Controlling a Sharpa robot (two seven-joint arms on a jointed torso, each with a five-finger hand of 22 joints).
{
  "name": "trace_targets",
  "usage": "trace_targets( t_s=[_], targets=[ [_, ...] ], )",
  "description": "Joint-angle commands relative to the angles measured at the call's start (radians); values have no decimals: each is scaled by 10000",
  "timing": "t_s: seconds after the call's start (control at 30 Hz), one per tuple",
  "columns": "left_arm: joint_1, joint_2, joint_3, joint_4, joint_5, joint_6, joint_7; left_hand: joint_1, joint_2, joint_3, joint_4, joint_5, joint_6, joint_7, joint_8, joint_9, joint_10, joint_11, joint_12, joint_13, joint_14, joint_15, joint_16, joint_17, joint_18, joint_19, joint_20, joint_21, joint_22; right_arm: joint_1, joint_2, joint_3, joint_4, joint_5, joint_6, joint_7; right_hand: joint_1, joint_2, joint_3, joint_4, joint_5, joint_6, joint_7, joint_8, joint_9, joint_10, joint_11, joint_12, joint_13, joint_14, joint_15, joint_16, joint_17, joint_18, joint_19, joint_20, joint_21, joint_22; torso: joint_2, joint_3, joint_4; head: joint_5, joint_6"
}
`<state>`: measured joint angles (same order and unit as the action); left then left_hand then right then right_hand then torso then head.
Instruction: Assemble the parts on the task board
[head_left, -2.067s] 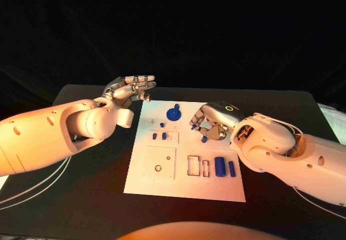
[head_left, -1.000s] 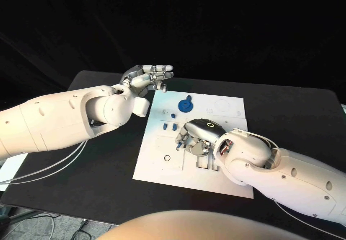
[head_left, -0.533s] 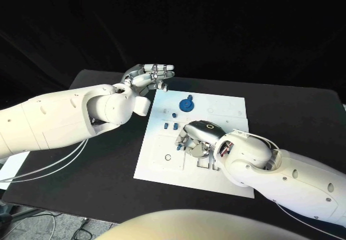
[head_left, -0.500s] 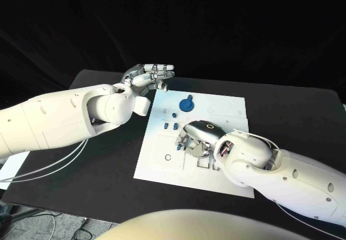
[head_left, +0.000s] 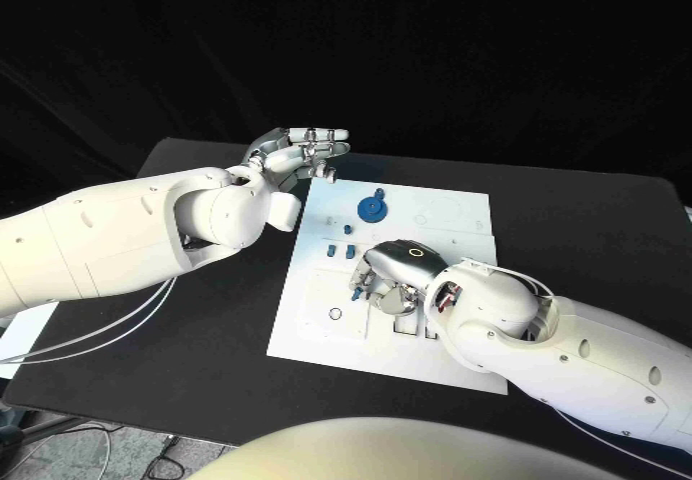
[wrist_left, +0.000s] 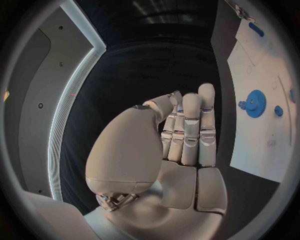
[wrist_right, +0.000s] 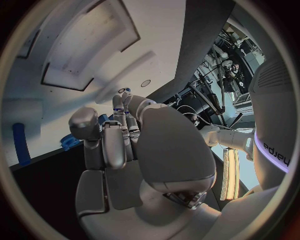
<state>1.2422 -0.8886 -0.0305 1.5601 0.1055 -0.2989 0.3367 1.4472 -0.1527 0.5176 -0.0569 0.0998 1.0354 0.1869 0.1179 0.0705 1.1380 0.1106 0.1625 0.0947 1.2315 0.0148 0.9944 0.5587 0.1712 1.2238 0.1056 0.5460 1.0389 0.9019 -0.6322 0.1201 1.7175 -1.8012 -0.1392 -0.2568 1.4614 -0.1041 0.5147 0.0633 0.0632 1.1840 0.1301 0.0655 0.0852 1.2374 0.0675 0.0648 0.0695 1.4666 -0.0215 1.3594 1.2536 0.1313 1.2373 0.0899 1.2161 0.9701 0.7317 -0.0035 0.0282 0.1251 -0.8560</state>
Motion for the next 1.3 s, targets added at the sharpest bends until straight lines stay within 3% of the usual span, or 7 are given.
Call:
trace_targets(
  t_s=[0.03,0.83,1.3],
  targets=[
    [4,16,7,-4,-68,220,-2,12,33,11,-68,67,-53,13,58,-17,-85,0,73,-1,-61,-10,-70,-32,96,-76,7,58,22,-41,-8,-36,-17,-513,102,-251,-86,0,22,-58,64,2,25,33,20,-18,22,-9,-4,483,97,-15,-11,-82,-30,13,-47,-5,-3,-2,-3,17,-1],
    [3,18,6,-41,-87,255,-52,13,33,14,-79,68,-61,14,59,-18,-95,1,78,-3,-68,-9,-73,-43,96,-82,8,61,28,-104,-118,-38,197,-687,-320,-373,-136,12,15,-62,67,18,22,43,26,-7,19,4,-8,482,102,-11,-8,-88,-12,22,-26,32,-4,0,1,59,-24],
    [-2,12,0,-44,-114,283,-70,15,32,18,-92,69,-71,16,60,-19,-108,3,84,-5,-77,-8,-80,-62,97,-89,8,65,36,-109,-177,-34,469,-1606,-197,-735,-203,-10,-14,-85,63,48,6,59,38,17,10,20,-11,485,99,6,11,-97,15,29,6,87,-4,-10,-6,81,-46]
  ],
)
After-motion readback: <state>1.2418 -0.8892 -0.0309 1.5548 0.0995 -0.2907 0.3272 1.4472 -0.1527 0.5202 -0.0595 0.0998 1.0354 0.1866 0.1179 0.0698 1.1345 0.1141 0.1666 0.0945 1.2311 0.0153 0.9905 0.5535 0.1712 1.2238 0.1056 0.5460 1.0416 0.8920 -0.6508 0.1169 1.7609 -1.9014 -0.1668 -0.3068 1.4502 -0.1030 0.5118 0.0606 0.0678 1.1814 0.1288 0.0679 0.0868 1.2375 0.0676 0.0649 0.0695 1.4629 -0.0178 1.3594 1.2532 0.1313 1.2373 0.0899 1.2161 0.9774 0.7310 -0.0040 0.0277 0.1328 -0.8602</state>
